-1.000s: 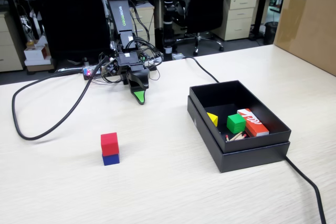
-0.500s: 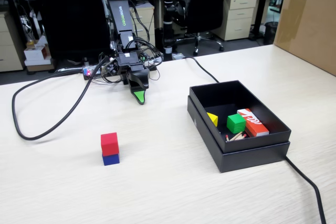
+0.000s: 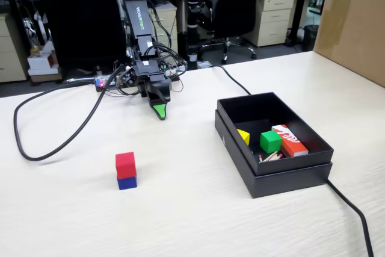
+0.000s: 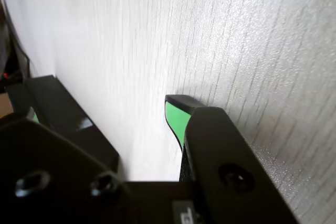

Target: Put the red cube on top of the blue cube

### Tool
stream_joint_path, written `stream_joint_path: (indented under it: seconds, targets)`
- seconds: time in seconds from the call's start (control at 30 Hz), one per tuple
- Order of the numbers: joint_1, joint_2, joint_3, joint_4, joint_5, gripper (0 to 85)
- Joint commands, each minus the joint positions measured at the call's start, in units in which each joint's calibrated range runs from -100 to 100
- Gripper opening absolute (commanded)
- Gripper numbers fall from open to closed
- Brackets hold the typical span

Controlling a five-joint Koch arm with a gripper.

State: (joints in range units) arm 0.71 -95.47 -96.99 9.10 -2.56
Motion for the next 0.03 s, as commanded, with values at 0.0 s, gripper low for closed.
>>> stream_joint_path:
  seconds: [0.0]
  targets:
    - [0.0, 0.06, -0.84, -0.59, -0.1, 48.8]
